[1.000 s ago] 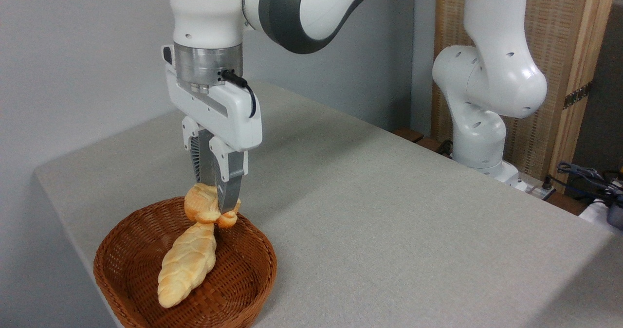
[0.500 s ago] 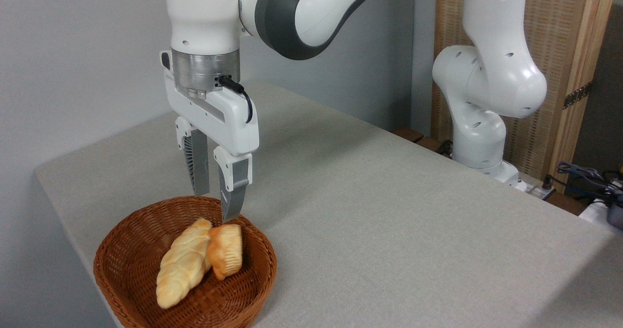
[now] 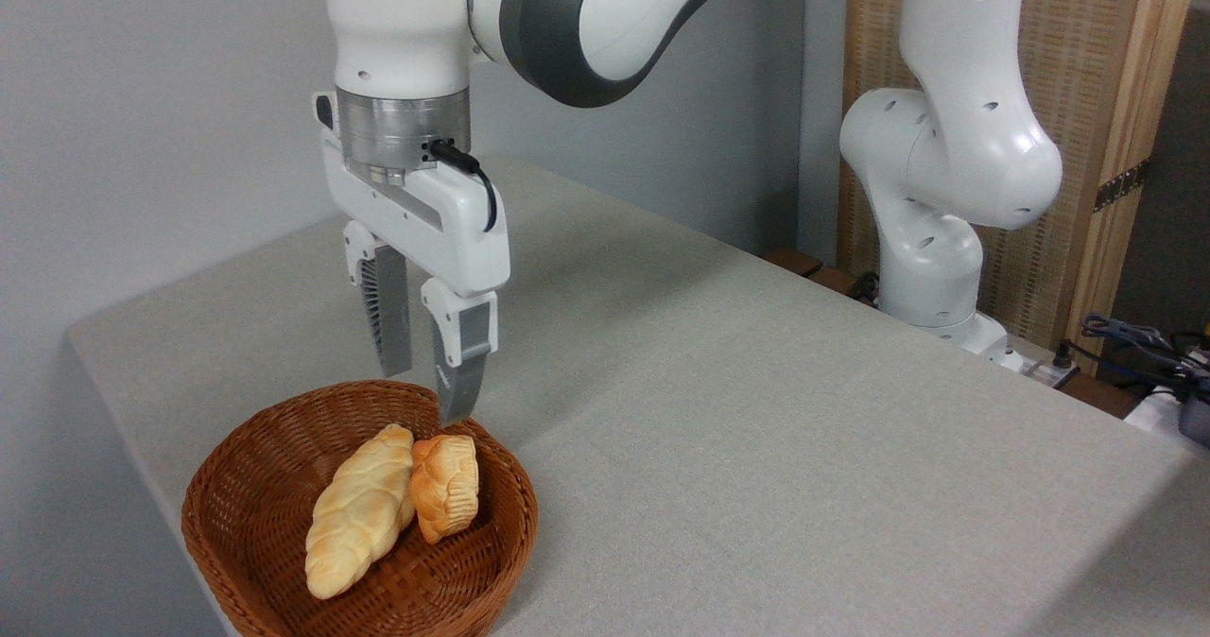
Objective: Put bread into the basket
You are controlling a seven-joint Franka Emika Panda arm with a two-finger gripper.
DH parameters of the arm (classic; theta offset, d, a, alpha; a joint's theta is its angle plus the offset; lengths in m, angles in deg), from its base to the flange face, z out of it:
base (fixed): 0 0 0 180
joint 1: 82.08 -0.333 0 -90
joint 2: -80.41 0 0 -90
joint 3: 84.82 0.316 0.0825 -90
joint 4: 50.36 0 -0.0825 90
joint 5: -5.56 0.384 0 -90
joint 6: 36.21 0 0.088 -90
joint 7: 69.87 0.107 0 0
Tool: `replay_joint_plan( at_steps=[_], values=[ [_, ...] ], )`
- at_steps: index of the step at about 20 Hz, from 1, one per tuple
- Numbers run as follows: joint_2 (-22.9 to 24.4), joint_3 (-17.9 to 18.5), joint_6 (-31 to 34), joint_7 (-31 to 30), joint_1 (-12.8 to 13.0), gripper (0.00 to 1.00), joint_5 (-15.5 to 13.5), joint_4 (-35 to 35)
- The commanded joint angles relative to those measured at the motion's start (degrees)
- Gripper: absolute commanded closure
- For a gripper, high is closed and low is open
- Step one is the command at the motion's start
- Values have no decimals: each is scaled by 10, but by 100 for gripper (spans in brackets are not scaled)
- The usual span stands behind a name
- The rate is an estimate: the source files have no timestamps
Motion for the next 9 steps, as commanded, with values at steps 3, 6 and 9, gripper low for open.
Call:
replay_joint_plan(
  at_steps=[3, 6, 9],
  values=[
    [21, 8, 67, -10, 2, 0, -3, -3],
    [22, 16, 73, -15, 2, 0, -6, -3],
    [22, 16, 73, -13, 2, 0, -6, -3]
  ],
)
